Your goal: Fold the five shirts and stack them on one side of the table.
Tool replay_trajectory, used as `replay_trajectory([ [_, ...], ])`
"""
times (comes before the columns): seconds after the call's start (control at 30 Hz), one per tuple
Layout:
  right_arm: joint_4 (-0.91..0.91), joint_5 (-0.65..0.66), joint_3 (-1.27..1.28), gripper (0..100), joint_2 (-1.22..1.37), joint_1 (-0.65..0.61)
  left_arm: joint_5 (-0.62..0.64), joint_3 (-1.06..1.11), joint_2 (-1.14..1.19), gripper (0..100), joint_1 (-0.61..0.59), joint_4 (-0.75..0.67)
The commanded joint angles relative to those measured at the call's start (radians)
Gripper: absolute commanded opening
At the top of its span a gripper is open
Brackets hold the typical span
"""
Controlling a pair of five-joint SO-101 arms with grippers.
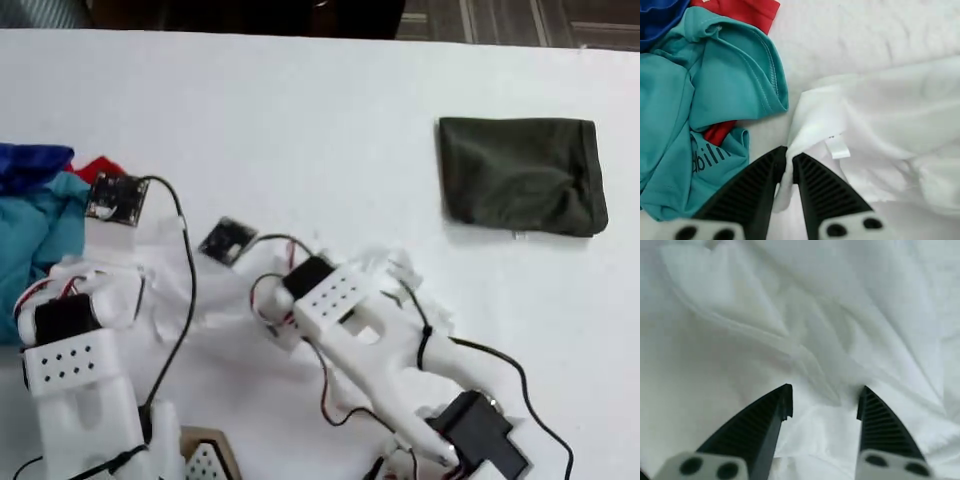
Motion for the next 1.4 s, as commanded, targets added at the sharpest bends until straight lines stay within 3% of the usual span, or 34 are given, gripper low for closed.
replay_trajectory([
  [0.0, 0.007, 0.0, -0.037, 21.1, 0.001, -0.028, -0.006, -0.012, -0.003, 3, -0.011, -0.015],
  [0.57, -0.062, 0.002, -0.023, 20.7, 0.176, -0.019, -0.006, -0.01, -0.003, 3, -0.011, -0.012],
  [0.63, -0.061, 0.002, -0.023, 14.7, 0.174, -0.019, -0.006, -0.01, -0.003, 3, -0.011, -0.012],
  [0.7, -0.058, -0.002, -0.044, 1.3, 0.174, -0.016, -0.006, -0.01, -0.003, 3, -0.011, -0.014],
  [1.0, 0.028, 0.005, -0.189, 1.8, 0.038, 0.234, -0.006, -0.004, -0.003, 3, -0.008, -0.014],
  [1.23, -0.012, 0.157, -0.287, 1.8, 0.019, 0.456, 0.003, -0.002, -0.002, 3, 0.032, -0.061],
  [1.37, -0.065, 0.166, -0.322, 1.8, 0.053, 0.501, 0.049, -0.002, -0.002, 3, 0.087, -0.087],
])
